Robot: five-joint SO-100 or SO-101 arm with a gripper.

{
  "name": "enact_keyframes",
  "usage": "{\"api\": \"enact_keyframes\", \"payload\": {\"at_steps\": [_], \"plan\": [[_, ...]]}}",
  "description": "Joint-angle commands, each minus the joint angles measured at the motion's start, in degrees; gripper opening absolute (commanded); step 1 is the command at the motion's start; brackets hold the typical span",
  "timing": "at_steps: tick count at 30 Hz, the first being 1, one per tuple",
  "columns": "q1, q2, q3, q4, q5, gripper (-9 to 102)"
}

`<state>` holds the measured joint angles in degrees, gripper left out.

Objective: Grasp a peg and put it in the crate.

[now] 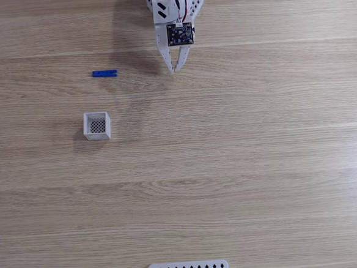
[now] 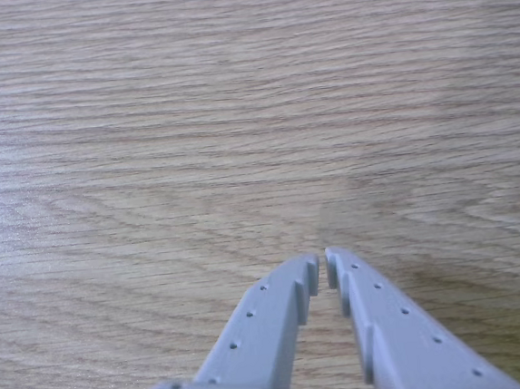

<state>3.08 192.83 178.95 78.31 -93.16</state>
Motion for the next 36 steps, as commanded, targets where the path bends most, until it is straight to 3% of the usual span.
{"api": "enact_keyframes", "payload": {"at_steps": [1, 10, 17, 26, 31, 36], "plan": [[-0.35, 1.49, 1.14, 0.35, 0.53, -1], [0.44, -0.35, 0.18, -0.09, 0.44, -1], [6.59, -21.09, -16.70, 0.53, 1.85, -1], [27.51, -59.94, -50.27, 0.62, 26.28, -1], [32.87, -77.87, -65.74, 0.97, 39.99, 0], [36.65, -93.25, -77.87, 5.62, 45.62, 0]]}}
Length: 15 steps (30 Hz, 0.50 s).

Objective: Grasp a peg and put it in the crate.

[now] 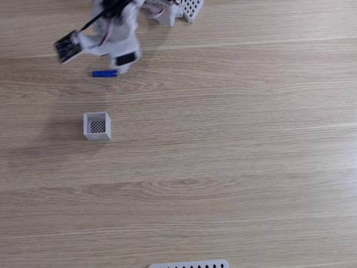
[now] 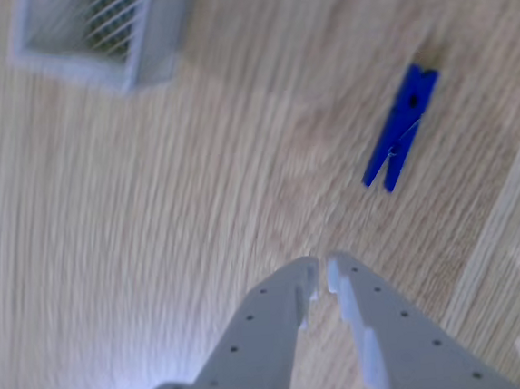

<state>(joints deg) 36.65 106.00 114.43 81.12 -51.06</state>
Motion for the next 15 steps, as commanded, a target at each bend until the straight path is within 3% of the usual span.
{"api": "enact_keyframes", "payload": {"at_steps": [1, 9, 15], "plan": [[3.96, -8.79, -14.85, 4.04, 3.87, 0], [12.74, -14.94, -13.45, 5.27, 5.54, 0], [15.12, -12.13, -4.92, -2.29, 6.86, 5]]}}
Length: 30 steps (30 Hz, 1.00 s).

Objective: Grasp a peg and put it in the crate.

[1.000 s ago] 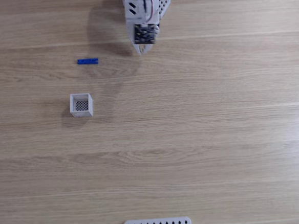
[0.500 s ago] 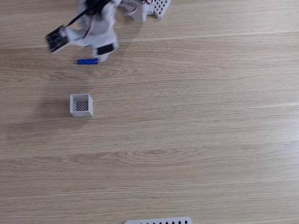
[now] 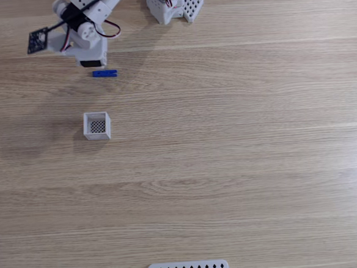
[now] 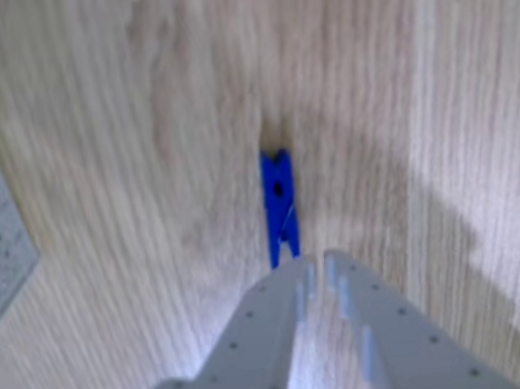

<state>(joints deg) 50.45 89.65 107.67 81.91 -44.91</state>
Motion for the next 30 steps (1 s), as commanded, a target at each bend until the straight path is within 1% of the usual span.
{"api": "enact_keyframes", "payload": {"at_steps": [1, 6, 10, 21, 26, 30], "plan": [[1.23, 5.36, 3.60, -4.66, 0.70, 7], [0.53, 10.55, 11.25, -11.07, 0.70, 14], [0.62, 11.95, 12.13, -12.83, 0.70, 14], [0.44, 12.57, 11.95, -13.36, 0.53, 12], [0.26, 11.60, 8.17, -13.36, 0.70, 13], [-1.67, 10.99, 7.21, -13.36, 0.62, 13]]}}
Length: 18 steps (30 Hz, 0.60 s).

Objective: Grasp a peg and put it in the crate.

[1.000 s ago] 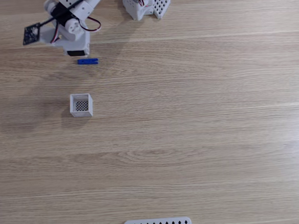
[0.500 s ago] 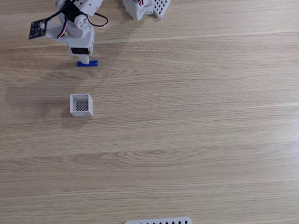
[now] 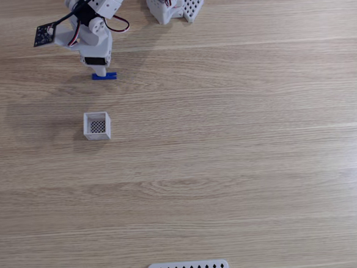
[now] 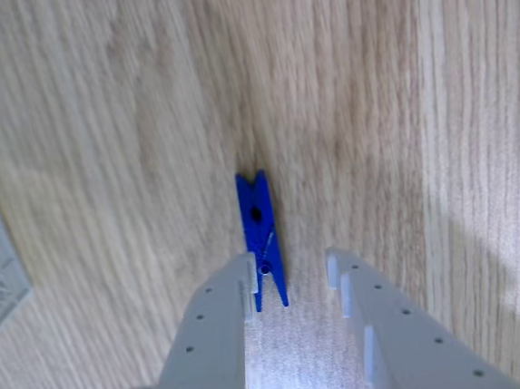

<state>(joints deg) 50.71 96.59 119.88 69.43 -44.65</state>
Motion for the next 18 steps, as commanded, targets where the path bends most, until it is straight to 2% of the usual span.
{"api": "enact_keyframes", "payload": {"at_steps": [1, 18], "plan": [[-2.29, 3.78, -5.01, -0.88, 0.53, 13], [-2.46, -4.75, -5.19, -0.88, 0.35, 13]]}}
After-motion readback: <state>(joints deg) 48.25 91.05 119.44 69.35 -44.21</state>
